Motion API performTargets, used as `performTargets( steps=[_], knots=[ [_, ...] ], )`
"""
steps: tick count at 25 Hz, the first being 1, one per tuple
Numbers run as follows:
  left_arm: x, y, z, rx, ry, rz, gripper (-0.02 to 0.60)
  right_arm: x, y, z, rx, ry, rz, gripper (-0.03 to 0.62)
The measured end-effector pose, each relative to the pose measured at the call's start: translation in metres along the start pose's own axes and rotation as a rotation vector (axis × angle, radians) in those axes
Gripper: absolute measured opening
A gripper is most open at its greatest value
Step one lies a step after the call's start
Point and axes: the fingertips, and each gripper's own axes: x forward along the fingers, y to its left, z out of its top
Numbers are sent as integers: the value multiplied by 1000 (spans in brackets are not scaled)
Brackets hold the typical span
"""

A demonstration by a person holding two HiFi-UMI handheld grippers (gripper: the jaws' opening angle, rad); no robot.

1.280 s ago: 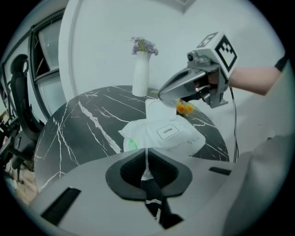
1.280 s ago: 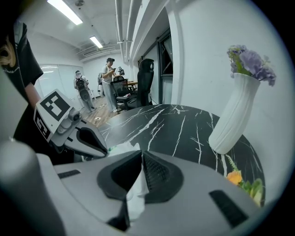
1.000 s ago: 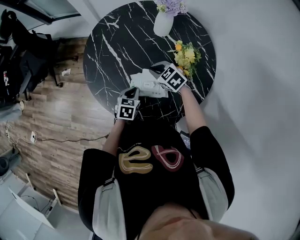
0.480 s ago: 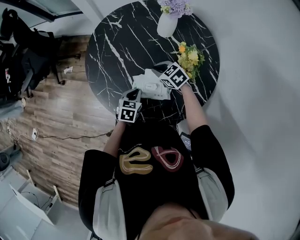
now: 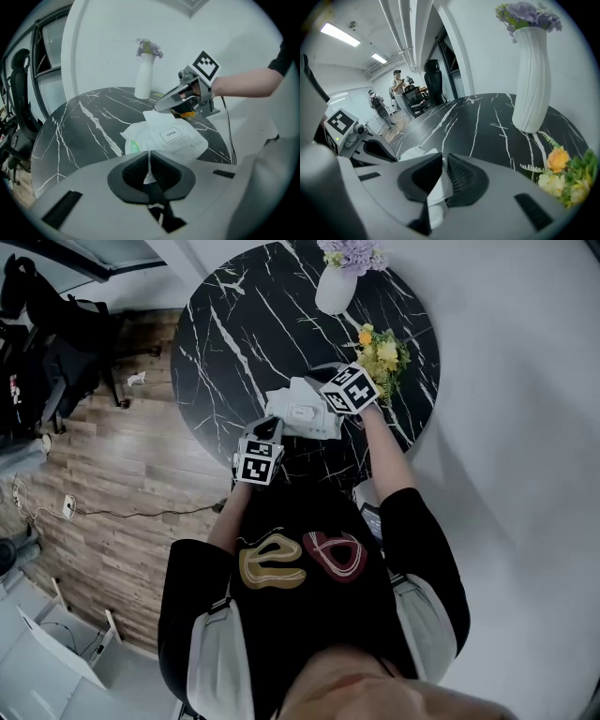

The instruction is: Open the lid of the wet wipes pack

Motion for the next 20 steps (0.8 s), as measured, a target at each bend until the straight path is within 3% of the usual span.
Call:
performTargets(
  steps=[4,6,8,12,15,18,20],
  knots=[
    [-2,0,1,-6,-5,3,28,-4,-1,1,28,-42,-28,54],
    [-2,0,2,-11,-10,3,28,-10,-1,5,55,-84,-36,92],
    [-2,0,3,-23,-14,4,28,-20,-1,13,62,-144,-63,148],
    [-2,0,1,-24,-18,1,28,-47,3,25,80,-264,-118,158],
    [-3,2,-1,-76,-29,-4,28,-71,9,34,110,-364,-151,174],
    [-14,2,12,-148,-77,-12,28,-95,15,36,115,-429,-220,181],
    [-25,-1,29,-150,-145,-28,28,-110,18,35,111,-465,-292,181]
  ],
)
